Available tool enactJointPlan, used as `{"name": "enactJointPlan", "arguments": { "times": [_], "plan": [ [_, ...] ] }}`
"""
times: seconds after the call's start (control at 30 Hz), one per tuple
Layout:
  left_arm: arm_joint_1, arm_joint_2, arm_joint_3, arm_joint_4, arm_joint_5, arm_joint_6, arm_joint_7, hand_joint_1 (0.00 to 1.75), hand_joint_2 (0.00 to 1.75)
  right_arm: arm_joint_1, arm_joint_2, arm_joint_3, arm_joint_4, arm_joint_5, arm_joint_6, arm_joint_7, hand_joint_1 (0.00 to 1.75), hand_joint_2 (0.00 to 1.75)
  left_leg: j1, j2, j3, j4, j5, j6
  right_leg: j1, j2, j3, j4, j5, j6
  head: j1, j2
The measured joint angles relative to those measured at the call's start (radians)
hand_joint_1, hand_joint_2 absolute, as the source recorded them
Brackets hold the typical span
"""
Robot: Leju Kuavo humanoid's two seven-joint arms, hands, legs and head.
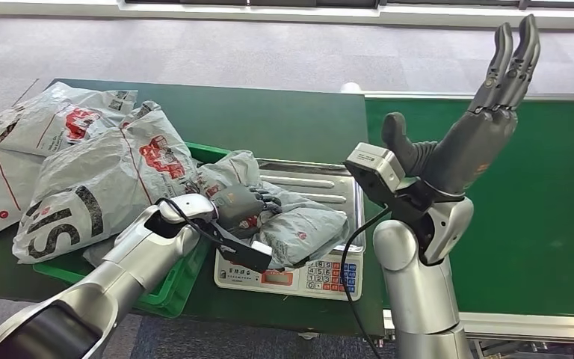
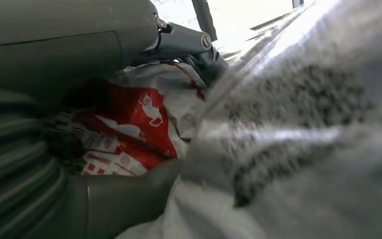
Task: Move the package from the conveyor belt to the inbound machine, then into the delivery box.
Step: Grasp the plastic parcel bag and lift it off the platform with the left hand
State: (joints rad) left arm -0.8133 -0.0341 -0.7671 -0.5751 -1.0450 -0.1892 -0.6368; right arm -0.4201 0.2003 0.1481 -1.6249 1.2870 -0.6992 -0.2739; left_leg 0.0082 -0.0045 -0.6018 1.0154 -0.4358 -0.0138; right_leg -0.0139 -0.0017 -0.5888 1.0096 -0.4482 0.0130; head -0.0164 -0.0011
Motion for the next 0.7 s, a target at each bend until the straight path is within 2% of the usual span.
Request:
{"name": "enactJointPlan", "arguments": {
  "times": [0.2, 0.5, 0.57, 0.63, 0.7],
  "plan": [
    [-0.019, -0.001, -0.018, 0.015, 0.065, 0.137, 0.040, 1.75, 1.75, 0.028, 0.000, -0.020, -0.016, 0.004, -0.001, 0.014, 0.00, 0.00, 0.000, 0.001, -0.002, 0.000, 0.000, 0.000, 0.000, 0.001, -0.003, 0.000, 0.002, 0.000, 0.000, 0.000],
    [-0.050, 0.020, -0.019, -0.035, 0.091, 0.181, 0.092, 1.75, 1.75, 0.064, -0.001, -0.020, -0.054, 0.019, -0.001, 0.030, 0.00, 0.00, 0.000, 0.001, -0.006, 0.000, 0.001, -0.001, 0.002, 0.003, -0.008, 0.000, 0.002, -0.001, 0.000, 0.000],
    [-0.048, 0.021, -0.017, -0.054, 0.090, 0.290, 0.121, 1.75, 1.75, 0.073, -0.001, -0.024, -0.065, 0.027, -0.001, 0.032, 0.00, 0.00, 0.000, 0.001, -0.007, 0.000, 0.001, -0.001, 0.002, 0.003, -0.009, 0.000, 0.002, -0.001, 0.000, 0.000],
    [-0.036, 0.022, 0.003, -0.107, 0.103, 0.494, 0.173, 1.75, 1.75, 0.091, -0.001, -0.032, -0.084, 0.039, -0.001, 0.038, 0.00, 0.00, 0.000, 0.001, -0.009, 0.000, 0.001, -0.002, 0.002, 0.002, -0.010, 0.000, 0.002, -0.001, 0.000, 0.000],
    [-0.011, 0.023, 0.061, -0.219, 0.133, 0.680, 0.235, 1.75, 1.75, 0.118, -0.001, -0.041, -0.110, 0.048, -0.001, 0.039, 0.00, 0.00, 0.000, 0.001, -0.010, 0.000, 0.001, -0.002, 0.001, 0.002, -0.011, 0.000, 0.002, -0.001, 0.000, 0.000]
  ]
}}
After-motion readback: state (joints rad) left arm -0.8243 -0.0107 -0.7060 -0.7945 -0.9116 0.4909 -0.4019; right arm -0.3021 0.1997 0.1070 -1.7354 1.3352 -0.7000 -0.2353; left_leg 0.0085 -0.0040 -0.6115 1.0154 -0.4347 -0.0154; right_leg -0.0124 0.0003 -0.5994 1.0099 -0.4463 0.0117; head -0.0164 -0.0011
